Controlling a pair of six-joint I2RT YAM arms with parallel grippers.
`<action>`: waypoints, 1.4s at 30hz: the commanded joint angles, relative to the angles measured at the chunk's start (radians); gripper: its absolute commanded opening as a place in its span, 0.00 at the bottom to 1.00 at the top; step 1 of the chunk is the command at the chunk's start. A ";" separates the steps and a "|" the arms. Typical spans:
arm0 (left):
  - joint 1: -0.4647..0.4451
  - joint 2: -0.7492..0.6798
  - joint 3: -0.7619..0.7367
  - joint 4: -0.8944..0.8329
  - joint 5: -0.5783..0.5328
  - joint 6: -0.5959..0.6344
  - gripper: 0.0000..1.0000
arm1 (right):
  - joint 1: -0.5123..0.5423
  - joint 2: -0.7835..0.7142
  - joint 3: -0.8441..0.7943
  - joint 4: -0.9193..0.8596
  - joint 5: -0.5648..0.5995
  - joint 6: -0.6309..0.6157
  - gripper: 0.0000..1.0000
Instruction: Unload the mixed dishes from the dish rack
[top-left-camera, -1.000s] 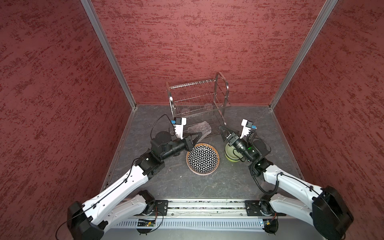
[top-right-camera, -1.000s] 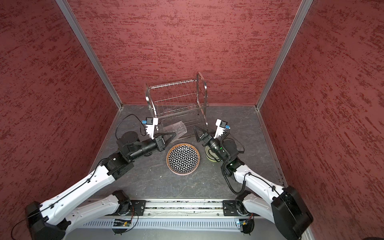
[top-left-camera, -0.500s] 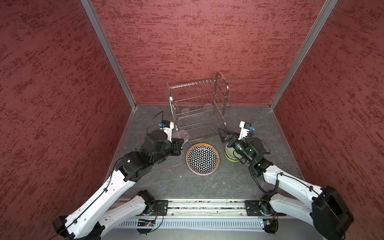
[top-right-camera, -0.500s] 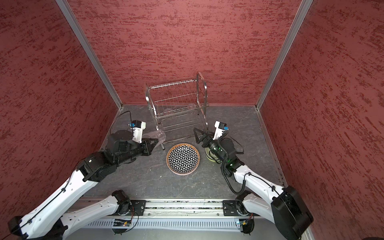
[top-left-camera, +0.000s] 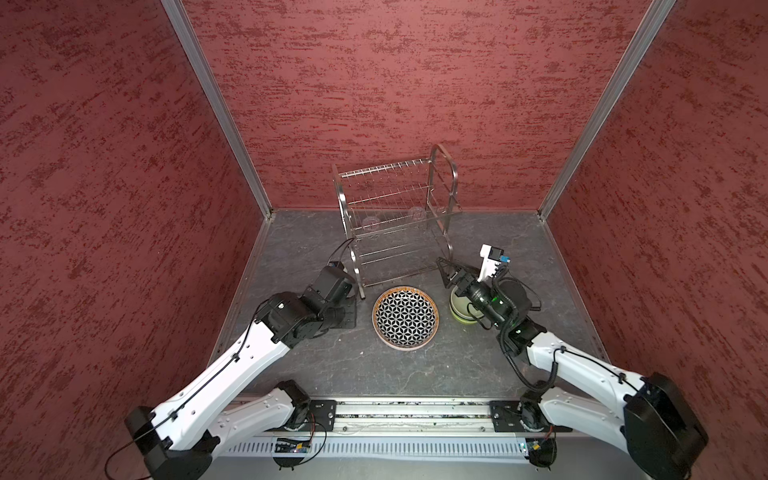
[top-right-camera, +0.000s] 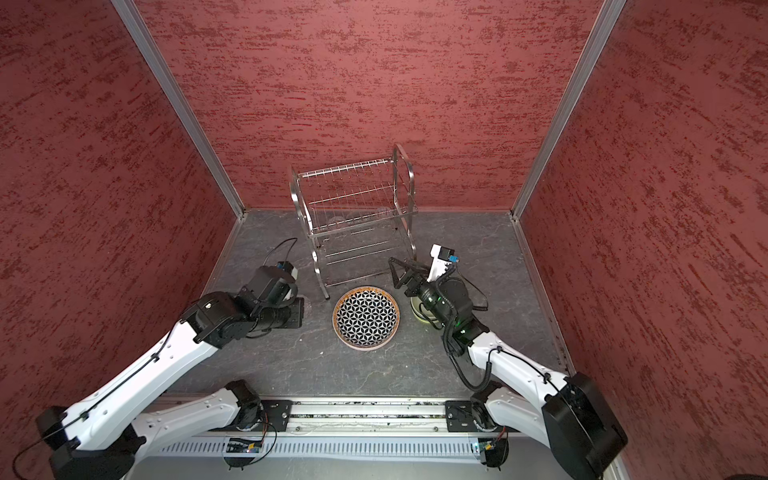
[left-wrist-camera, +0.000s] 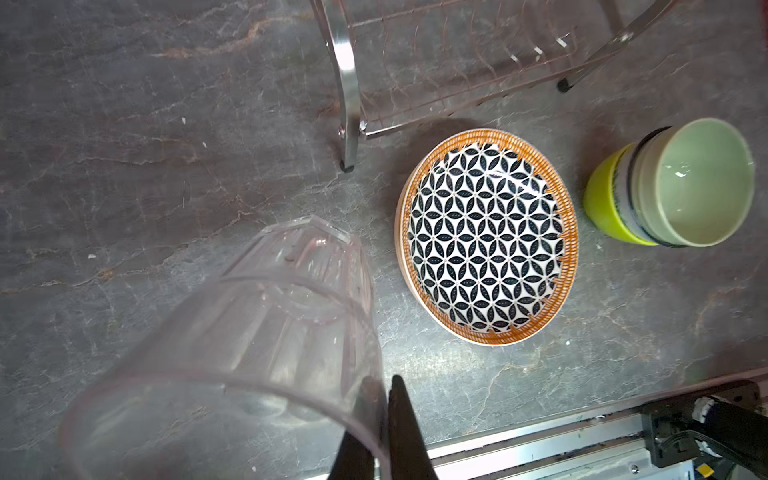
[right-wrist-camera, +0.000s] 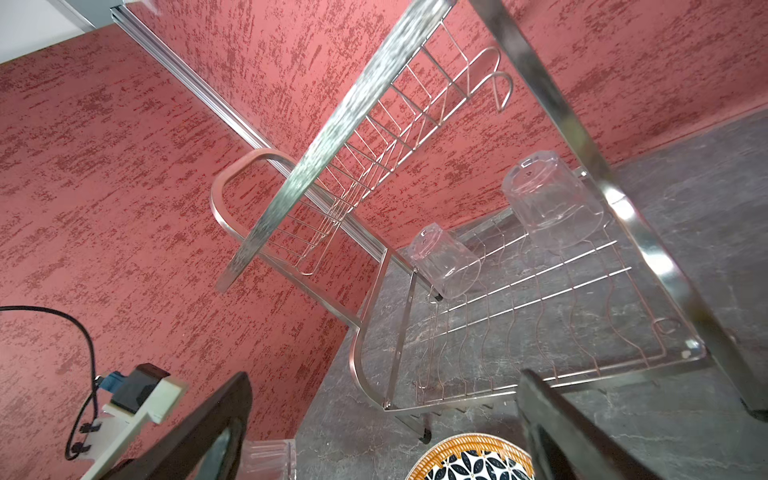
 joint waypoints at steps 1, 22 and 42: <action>-0.017 0.024 -0.025 -0.008 0.000 0.027 0.00 | 0.001 -0.024 -0.031 0.018 0.049 0.012 0.99; -0.107 0.189 -0.183 0.188 0.146 0.035 0.00 | 0.001 0.017 -0.036 0.049 0.047 0.020 0.99; -0.141 0.306 -0.178 0.220 0.119 0.037 0.14 | 0.001 0.014 -0.036 0.034 0.051 0.020 0.99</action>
